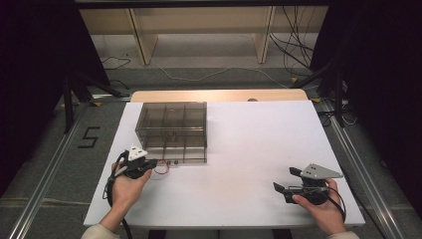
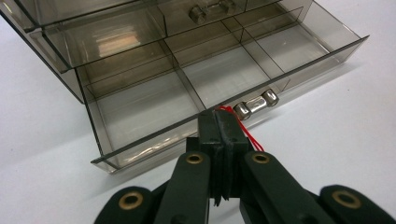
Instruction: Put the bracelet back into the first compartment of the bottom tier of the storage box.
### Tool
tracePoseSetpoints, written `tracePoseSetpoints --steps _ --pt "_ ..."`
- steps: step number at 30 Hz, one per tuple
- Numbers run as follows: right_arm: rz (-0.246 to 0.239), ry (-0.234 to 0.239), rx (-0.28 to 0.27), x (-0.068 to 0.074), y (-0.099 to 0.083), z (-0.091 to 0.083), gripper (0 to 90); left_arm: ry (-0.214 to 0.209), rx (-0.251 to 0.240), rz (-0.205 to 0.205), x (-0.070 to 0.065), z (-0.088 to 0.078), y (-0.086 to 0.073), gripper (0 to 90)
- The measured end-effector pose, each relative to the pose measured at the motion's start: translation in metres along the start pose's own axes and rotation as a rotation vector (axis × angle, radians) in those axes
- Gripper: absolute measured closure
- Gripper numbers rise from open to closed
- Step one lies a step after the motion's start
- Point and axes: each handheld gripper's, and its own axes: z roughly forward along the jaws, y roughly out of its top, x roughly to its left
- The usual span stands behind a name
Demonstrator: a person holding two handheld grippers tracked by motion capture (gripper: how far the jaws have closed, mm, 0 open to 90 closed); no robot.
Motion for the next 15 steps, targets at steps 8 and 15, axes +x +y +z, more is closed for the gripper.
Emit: tracePoseSetpoints --steps 8,15 --pt "-0.004 0.001 -0.001 -0.0003 0.0000 0.0003 16.7 0.003 -0.012 -0.006 0.0019 -0.0025 0.0017 89.8" --pt "0.004 -0.001 0.002 0.0000 -0.0001 0.0000 16.7 0.005 -0.025 -0.012 0.0025 -0.0049 0.0037 89.8"
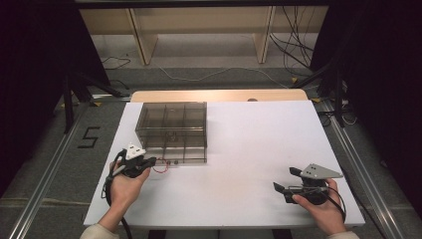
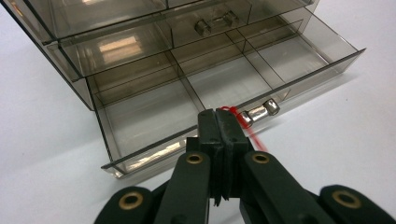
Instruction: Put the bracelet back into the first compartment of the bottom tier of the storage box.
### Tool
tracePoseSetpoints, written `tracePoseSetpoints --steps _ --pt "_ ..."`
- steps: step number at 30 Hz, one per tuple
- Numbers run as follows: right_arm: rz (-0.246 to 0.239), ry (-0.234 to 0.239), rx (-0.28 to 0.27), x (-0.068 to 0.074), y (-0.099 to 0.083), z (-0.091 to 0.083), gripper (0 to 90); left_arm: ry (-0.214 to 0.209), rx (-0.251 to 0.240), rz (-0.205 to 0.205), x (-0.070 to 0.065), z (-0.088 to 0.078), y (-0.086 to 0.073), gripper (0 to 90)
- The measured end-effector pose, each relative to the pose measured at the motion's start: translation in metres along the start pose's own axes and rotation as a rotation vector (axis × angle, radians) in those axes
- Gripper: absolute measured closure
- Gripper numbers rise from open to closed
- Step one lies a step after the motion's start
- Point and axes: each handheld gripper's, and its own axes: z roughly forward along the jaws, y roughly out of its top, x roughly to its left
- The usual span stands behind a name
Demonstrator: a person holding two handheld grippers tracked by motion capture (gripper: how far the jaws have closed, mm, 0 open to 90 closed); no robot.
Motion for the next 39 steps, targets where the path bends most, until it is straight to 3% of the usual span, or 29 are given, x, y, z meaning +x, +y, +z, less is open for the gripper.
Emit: tracePoseSetpoints --steps 39 --pt "-0.003 -0.001 -0.003 0.000 0.000 0.000 16.7 0.036 -0.028 -0.008 0.009 0.002 0.010 89.8"
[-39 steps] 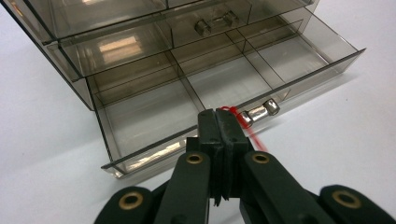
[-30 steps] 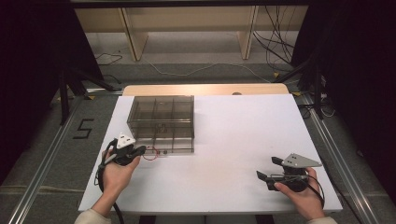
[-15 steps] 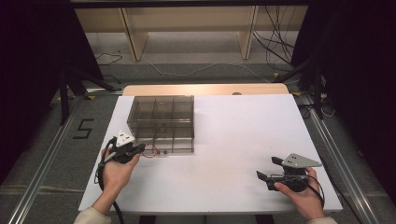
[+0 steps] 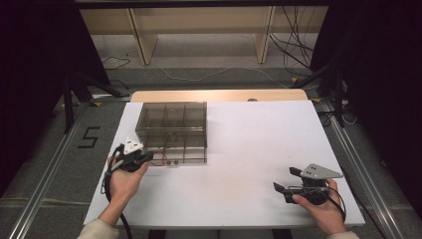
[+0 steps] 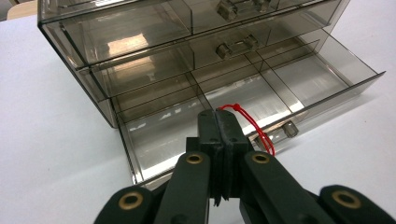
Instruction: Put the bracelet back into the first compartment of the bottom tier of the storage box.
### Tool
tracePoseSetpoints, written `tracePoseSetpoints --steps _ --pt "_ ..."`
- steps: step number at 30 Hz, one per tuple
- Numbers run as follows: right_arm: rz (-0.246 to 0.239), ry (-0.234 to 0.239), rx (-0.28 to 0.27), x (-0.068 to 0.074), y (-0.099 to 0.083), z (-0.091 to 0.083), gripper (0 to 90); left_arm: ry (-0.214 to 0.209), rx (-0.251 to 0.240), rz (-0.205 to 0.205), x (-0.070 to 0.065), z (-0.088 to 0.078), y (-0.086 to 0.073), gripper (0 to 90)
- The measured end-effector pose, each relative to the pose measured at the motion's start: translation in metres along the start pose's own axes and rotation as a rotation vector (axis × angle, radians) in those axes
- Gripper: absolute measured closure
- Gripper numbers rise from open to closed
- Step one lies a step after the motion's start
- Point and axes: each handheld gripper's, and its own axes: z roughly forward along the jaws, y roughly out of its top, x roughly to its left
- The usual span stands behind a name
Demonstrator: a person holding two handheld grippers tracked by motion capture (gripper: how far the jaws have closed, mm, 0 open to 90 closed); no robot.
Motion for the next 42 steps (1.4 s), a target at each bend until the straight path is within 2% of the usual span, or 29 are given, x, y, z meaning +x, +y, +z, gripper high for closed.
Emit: tracePoseSetpoints --steps 19,42 --pt "-0.001 0.000 0.001 0.000 0.000 0.000 16.7 0.026 -0.023 -0.001 0.005 0.002 0.006 89.8" --pt "-0.001 0.001 0.001 0.000 0.000 0.000 16.7 0.041 -0.019 0.001 0.009 0.007 0.013 89.8"
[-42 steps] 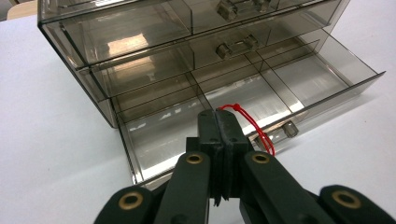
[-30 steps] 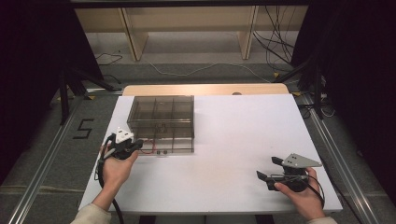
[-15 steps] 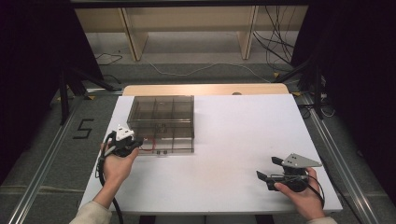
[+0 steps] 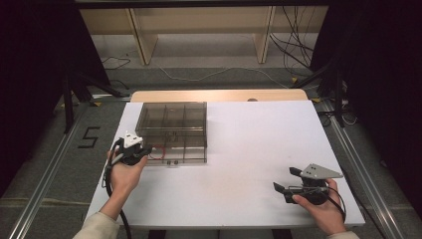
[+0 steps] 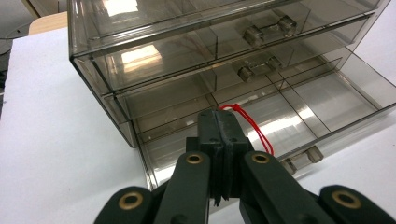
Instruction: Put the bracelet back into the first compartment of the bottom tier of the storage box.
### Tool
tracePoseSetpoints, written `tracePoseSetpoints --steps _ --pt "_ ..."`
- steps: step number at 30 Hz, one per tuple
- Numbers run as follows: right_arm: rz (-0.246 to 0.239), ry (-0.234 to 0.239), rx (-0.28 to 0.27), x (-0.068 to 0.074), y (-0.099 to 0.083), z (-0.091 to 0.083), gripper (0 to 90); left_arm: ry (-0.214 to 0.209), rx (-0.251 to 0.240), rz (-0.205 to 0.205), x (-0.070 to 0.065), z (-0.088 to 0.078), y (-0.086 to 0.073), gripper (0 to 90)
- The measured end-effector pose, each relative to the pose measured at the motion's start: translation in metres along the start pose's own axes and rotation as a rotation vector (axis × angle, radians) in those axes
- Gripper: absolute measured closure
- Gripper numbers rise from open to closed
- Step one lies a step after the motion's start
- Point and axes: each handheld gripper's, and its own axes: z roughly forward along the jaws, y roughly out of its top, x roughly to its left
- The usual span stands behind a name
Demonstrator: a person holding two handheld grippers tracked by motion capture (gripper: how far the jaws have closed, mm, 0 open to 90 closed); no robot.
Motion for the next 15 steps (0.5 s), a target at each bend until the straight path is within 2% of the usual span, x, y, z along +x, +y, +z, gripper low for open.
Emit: tracePoseSetpoints --steps 15 --pt "-0.003 0.002 -0.002 -0.0003 0.0000 -0.0001 16.7 0.016 0.005 -0.004 0.0047 0.0031 0.0014 89.8"
